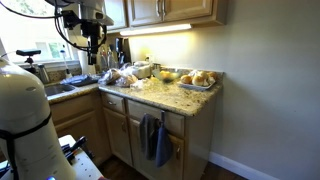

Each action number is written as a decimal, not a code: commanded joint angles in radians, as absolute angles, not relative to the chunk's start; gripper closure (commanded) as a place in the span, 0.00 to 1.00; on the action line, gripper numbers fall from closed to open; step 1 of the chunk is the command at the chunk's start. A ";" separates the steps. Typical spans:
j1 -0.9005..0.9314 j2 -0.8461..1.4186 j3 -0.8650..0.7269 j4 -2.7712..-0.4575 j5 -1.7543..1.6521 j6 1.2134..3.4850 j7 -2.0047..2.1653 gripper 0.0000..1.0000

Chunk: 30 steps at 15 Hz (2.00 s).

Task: Pick up the blue cloth and put it on the counter

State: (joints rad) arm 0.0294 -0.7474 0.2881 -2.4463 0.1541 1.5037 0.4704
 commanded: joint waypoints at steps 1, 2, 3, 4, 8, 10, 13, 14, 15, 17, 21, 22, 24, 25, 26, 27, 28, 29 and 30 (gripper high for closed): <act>0.034 -0.746 0.285 -2.445 0.152 1.503 0.473 0.00; 0.034 -0.746 0.285 -2.445 0.152 1.503 0.473 0.00; 0.034 -0.746 0.285 -2.445 0.152 1.503 0.473 0.00; 0.034 -0.746 0.285 -2.445 0.152 1.503 0.473 0.00; 0.029 -0.728 0.281 -2.472 0.150 1.536 0.463 0.00; 0.029 -0.708 0.281 -2.491 0.142 1.557 0.454 0.00; 0.035 -0.676 0.273 -2.520 0.143 1.597 0.440 0.00; 0.036 -0.666 0.270 -2.526 0.143 1.603 0.437 0.00; 0.040 -0.670 0.277 -2.498 0.145 1.570 0.459 0.00; 0.041 -0.651 0.275 -2.504 0.144 1.578 0.457 0.00; 0.041 -0.646 0.275 -2.505 0.144 1.580 0.456 0.00; 0.041 -0.646 0.275 -2.505 0.144 1.580 0.456 0.00; 0.041 -0.646 0.275 -2.505 0.144 1.580 0.456 0.00; 0.041 -0.646 0.275 -2.505 0.144 1.580 0.456 0.00; 0.041 -0.646 0.275 -2.505 0.144 1.580 0.456 0.00; 0.041 -0.646 0.275 -2.505 0.144 1.580 0.456 0.00; 0.041 -0.646 0.275 -2.505 0.144 1.580 0.456 0.00; 0.041 -0.646 0.275 -2.505 0.144 1.580 0.456 0.00; 0.041 -0.646 0.275 -2.505 0.144 1.580 0.456 0.00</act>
